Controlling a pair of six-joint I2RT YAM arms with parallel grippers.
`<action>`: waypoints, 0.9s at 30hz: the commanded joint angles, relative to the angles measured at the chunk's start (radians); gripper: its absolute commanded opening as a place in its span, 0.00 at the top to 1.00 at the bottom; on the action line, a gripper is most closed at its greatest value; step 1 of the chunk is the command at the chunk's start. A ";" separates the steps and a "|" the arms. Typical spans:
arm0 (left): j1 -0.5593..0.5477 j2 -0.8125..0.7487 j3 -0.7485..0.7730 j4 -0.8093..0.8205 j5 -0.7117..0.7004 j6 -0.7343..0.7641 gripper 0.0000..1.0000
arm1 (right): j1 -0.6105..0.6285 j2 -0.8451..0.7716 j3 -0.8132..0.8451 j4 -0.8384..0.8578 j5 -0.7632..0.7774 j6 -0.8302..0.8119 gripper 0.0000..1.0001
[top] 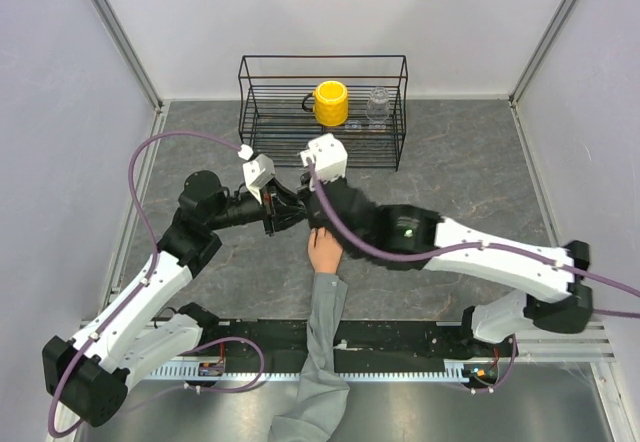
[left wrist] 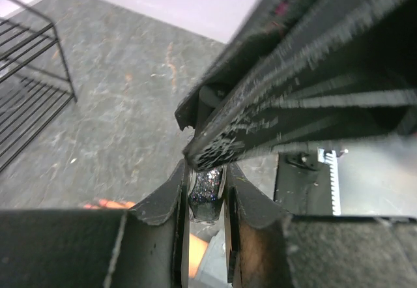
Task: Paint the nails
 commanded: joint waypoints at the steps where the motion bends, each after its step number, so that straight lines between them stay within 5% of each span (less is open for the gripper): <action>1: 0.006 -0.040 -0.027 0.124 -0.214 0.031 0.98 | 0.192 0.140 0.052 -0.109 0.337 0.271 1.00; 7: 0.006 -0.086 -0.057 0.109 -0.224 0.074 0.98 | 0.222 0.168 0.079 -0.146 0.385 0.291 0.97; 8: 0.005 -0.085 -0.055 0.103 -0.212 0.080 0.98 | 0.222 0.148 0.082 -0.146 0.386 0.262 0.79; 10: 0.005 -0.082 -0.052 0.084 -0.178 0.090 0.98 | 0.219 0.124 0.080 -0.120 0.341 0.200 0.62; 11: 0.006 -0.071 -0.049 0.077 -0.166 0.094 0.98 | 0.219 0.099 0.085 -0.119 0.319 0.170 0.45; 19: 0.006 0.030 0.003 0.052 0.058 0.058 0.98 | 0.167 -0.062 0.083 -0.197 0.065 0.006 0.02; 24: 0.006 0.078 -0.008 0.242 0.372 -0.073 0.98 | -0.011 -0.189 0.027 -0.154 -0.317 -0.120 0.02; 27: 0.006 0.090 -0.026 0.371 0.465 -0.170 0.98 | -0.132 -0.251 -0.033 -0.105 -0.607 -0.192 0.12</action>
